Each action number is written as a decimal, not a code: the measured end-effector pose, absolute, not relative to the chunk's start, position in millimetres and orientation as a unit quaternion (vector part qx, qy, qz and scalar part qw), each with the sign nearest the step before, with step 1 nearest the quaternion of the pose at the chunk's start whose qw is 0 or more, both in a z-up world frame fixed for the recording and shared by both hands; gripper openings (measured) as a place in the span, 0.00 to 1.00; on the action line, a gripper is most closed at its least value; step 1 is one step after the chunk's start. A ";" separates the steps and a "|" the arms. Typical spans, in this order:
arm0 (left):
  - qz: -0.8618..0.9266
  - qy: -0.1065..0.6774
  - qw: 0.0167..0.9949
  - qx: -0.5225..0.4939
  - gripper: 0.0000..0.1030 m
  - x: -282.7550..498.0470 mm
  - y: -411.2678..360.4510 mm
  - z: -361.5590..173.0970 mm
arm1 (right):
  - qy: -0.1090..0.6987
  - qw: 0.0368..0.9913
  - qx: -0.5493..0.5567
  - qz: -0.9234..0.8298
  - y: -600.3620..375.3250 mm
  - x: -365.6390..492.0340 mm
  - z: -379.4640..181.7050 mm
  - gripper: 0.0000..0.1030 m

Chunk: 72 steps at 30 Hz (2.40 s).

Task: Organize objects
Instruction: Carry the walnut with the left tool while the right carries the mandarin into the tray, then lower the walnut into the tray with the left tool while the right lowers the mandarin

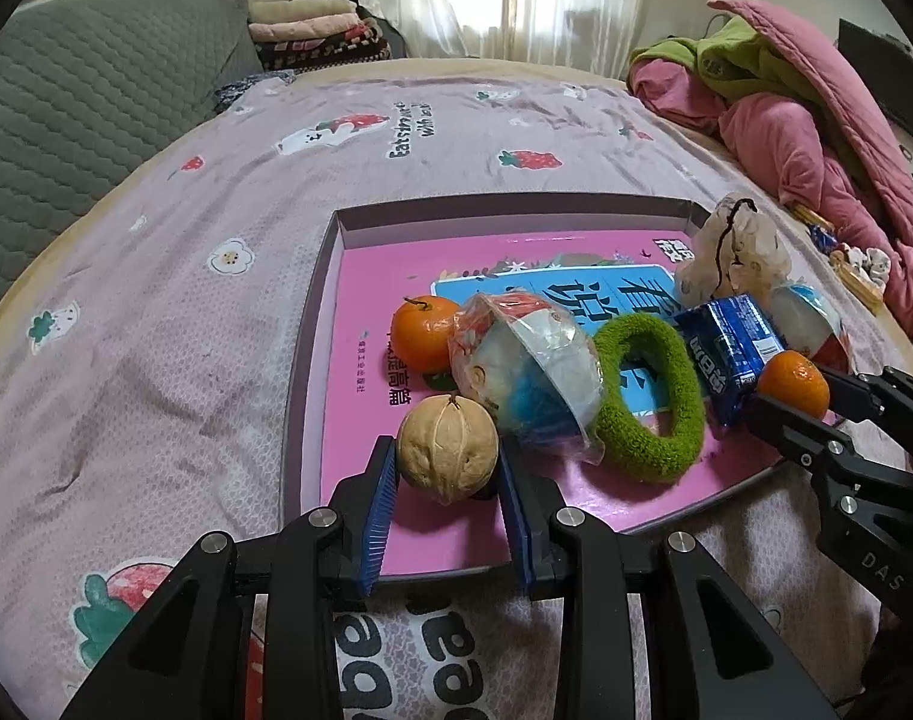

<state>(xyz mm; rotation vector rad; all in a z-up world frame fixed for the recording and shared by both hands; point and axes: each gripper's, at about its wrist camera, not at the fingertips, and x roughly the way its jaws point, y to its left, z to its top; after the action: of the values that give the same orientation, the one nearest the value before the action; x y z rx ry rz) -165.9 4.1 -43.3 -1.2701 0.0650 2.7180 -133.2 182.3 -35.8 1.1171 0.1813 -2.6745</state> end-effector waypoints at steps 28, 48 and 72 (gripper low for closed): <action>0.911 0.009 0.069 -0.406 0.32 -171.8 8.7 -45.1 | 0.038 0.115 0.373 -0.920 187.0 -141.5 -39.4 0.38; 0.911 0.006 0.061 -0.408 0.32 -172.5 1.6 -47.9 | 0.028 0.107 0.378 -0.919 190.2 -141.1 -41.6 0.38; 0.902 0.003 0.066 -0.426 0.32 -182.6 2.9 -53.5 | 0.022 0.101 0.384 -0.918 193.1 -142.5 -44.6 0.39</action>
<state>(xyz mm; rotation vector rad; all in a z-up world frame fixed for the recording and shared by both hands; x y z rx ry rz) -182.6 2.9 -53.5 -1.2848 0.0076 2.7226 -142.5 193.1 -44.6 1.1344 0.0645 -2.7103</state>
